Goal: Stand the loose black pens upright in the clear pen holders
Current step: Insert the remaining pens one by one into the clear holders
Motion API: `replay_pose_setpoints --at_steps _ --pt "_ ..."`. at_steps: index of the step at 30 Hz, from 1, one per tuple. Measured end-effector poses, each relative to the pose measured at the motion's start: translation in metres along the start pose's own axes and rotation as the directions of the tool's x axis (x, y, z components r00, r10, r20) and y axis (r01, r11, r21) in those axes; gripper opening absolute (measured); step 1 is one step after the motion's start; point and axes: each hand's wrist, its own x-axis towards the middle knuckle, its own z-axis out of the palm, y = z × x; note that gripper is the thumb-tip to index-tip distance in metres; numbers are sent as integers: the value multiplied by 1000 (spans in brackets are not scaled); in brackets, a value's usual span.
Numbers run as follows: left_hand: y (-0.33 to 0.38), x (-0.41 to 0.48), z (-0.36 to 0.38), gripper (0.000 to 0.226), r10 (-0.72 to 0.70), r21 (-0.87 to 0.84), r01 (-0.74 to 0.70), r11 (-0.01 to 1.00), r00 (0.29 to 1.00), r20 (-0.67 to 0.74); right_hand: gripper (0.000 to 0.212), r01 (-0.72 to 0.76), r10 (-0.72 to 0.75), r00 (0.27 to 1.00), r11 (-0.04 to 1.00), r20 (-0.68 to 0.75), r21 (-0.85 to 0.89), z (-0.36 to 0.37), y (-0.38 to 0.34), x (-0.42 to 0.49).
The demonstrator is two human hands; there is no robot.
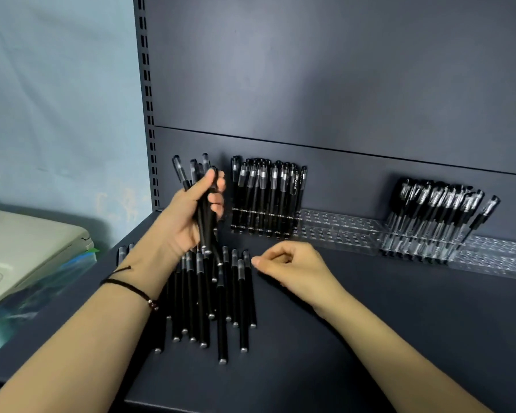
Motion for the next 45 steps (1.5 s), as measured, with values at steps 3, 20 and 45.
replay_pose_setpoints --at_steps 3,20,45 --pt "1 3 -9 11 8 74 -6 997 1000 -24 45 -3 14 999 958 37 -286 11 -10 -1" --pt "-16 9 -8 31 -52 268 99 958 983 -177 76 -17 93 989 845 117 -534 -14 -8 3" --pt "-34 2 6 21 -161 264 207 942 969 -185 40 -16 190 961 763 201 -647 -42 -10 12"
